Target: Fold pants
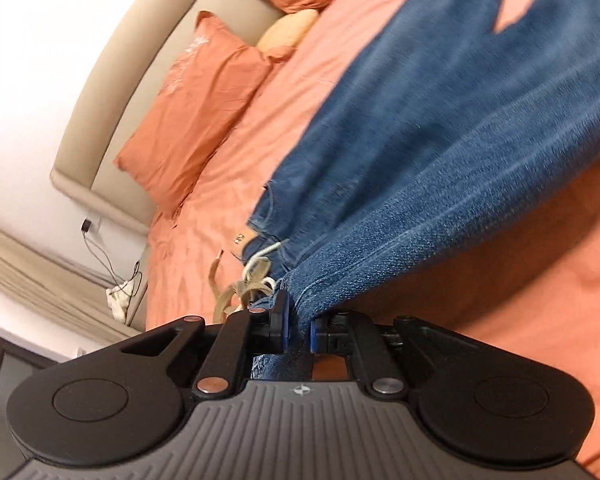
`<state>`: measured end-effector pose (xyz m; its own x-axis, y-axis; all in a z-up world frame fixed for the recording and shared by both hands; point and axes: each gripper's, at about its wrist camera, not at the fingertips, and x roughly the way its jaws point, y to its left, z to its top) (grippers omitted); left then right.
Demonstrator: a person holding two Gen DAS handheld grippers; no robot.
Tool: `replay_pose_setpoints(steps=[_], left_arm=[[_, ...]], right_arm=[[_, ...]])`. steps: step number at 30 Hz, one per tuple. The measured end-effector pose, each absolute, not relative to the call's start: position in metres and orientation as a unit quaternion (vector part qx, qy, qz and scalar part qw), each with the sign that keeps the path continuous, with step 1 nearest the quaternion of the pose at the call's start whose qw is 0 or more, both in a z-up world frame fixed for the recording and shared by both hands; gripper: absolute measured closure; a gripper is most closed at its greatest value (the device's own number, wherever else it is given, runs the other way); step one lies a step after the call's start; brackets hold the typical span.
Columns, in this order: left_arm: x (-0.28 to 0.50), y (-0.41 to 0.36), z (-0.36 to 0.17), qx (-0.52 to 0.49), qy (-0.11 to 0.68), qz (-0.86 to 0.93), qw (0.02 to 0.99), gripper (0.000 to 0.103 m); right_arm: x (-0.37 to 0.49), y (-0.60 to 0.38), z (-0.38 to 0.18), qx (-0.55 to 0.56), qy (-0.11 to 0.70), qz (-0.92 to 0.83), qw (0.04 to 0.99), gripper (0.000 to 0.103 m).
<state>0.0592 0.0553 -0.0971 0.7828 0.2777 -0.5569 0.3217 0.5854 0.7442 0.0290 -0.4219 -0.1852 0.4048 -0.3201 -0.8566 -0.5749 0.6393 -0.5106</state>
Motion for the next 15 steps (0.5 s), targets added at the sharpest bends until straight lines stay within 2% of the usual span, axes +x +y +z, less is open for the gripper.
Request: replay_pose_setpoints(steps=[2,4,9,15], left_arm=[[0.063,0.054,-0.093,0.448,0.332,-0.008,0.83,0.093],[0.064,0.053,-0.09,0.445,0.332,-0.004,0.832,0.093],[0.072,0.053,-0.083,0.434,0.336,0.004,0.836,0.093],[0.083,0.052,-0.074,0.431,0.331,0.014,0.839,0.094]], right_arm=[[0.028,-0.424,-0.185,-0.413,0.537,0.087,0.731,0.086],[0.027,-0.425,-0.184,-0.415,0.533,0.085,0.732,0.098],[0.03,-0.428,-0.17,-0.423,0.508,0.069,0.747,0.103],[0.054,-0.433,-0.138,-0.427,0.464,0.024,0.776,0.103]])
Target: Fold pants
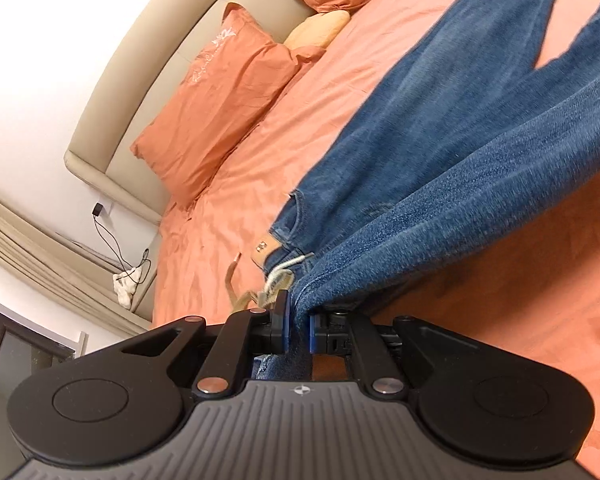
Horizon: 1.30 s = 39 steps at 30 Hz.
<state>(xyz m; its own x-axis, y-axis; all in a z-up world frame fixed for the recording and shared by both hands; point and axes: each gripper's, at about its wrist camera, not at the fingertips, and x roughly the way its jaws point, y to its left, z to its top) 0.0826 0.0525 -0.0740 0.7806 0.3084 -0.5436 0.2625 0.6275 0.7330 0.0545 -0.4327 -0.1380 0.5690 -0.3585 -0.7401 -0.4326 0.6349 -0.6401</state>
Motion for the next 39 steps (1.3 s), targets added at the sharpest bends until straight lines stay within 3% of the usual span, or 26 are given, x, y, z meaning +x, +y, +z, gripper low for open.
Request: replay_pose_setpoints(steps=[12,18,29,34,39], left_arm=[[0.152,0.051,-0.041,0.414,0.335,0.036,0.846,0.094],[0.21,0.046,-0.038,0.403,0.353,0.037,0.843,0.094],[0.336,0.056,-0.091,0.351,0.437,0.041,0.827,0.094],[0.349,0.068,-0.125,0.324,0.466,0.039,0.822,0.094],[0.333,0.075,-0.107,0.292,0.433,0.041,0.852,0.094]], right_arm=[[0.152,-0.435,-0.081,-0.424,0.402,-0.06,0.809,0.103],[0.23,-0.438,-0.079,-0.42,0.402,-0.085,0.809,0.103],[0.393,-0.431,-0.138,-0.423,0.421,-0.092,0.797,0.103],[0.428,-0.426,-0.182,-0.428,0.44,-0.095,0.784,0.103],[0.426,-0.424,-0.187,-0.43,0.43,-0.108,0.787,0.103]])
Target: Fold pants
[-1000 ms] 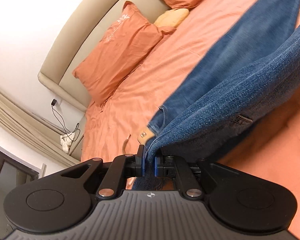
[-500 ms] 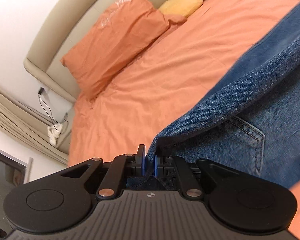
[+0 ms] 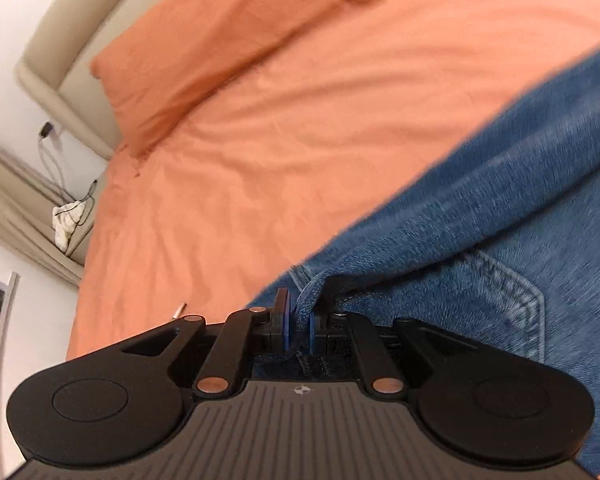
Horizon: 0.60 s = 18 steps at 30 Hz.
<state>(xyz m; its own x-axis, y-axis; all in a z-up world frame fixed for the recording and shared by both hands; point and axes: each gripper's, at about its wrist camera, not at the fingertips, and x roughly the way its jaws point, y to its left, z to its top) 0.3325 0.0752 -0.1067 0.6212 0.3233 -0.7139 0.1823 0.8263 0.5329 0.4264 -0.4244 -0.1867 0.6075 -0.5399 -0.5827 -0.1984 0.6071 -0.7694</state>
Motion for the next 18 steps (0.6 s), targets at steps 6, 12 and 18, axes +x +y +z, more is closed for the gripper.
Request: replay_pose_setpoints(steps=[6,12,18], left_arm=[[0.34,0.083,-0.069,0.249,0.425,0.036,0.87,0.093],[0.393,0.096,-0.107,0.213,0.482,0.047,0.849,0.093],[0.401,0.092,-0.137,0.248,0.492,0.043,0.833,0.083]], right_arm=[[0.43,-0.432,-0.151,-0.38,0.417,-0.117,0.817,0.103],[0.482,-0.419,-0.18,-0.371,0.44,-0.126,0.808,0.103],[0.51,-0.412,-0.218,-0.379,0.467,-0.123,0.789,0.103]])
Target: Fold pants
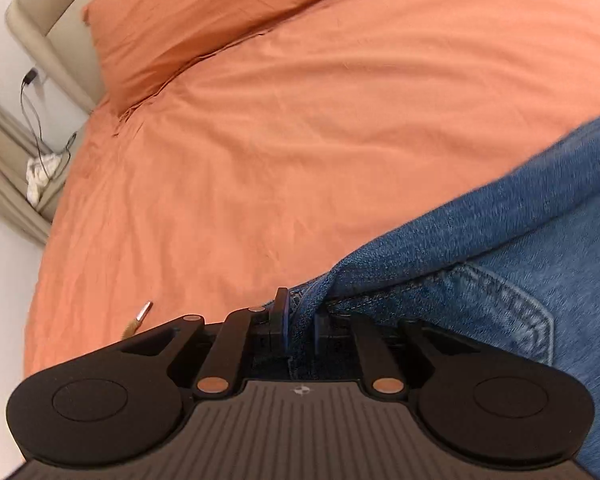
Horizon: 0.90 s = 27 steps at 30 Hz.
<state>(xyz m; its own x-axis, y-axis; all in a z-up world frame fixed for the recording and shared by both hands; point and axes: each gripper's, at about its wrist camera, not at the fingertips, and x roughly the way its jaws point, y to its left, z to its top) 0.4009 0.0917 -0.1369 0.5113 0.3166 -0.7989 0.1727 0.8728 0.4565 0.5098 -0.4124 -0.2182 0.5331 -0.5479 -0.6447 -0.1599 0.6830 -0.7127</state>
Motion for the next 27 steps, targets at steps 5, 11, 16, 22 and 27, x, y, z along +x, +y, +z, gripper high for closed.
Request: replay_pose_setpoints(steps=[5,11,16,22,27], left_arm=[[0.392,0.092,-0.128,0.276,0.459,0.052,0.843,0.016],[0.363,0.112,-0.101,0.243,0.457,0.044,0.854,0.017],[0.319,0.141,-0.08,0.214,0.464,0.036,0.859,0.018],[0.265,0.179,-0.073,0.199,0.479,0.031,0.855,0.021],[0.237,0.205,-0.077,0.16,0.494,0.034,0.854,0.021]], right_arm=[[0.509,-0.413,-0.216,-0.366,0.454,-0.148,0.799,0.051],[0.479,-0.397,-0.181,-0.341,0.437,-0.121,0.824,0.048],[0.43,-0.365,-0.149,-0.252,0.446,-0.05,0.857,0.048],[0.357,-0.308,-0.131,-0.127,0.467,0.06,0.873,0.049],[0.309,-0.251,-0.134,-0.06,0.473,0.149,0.866,0.054]])
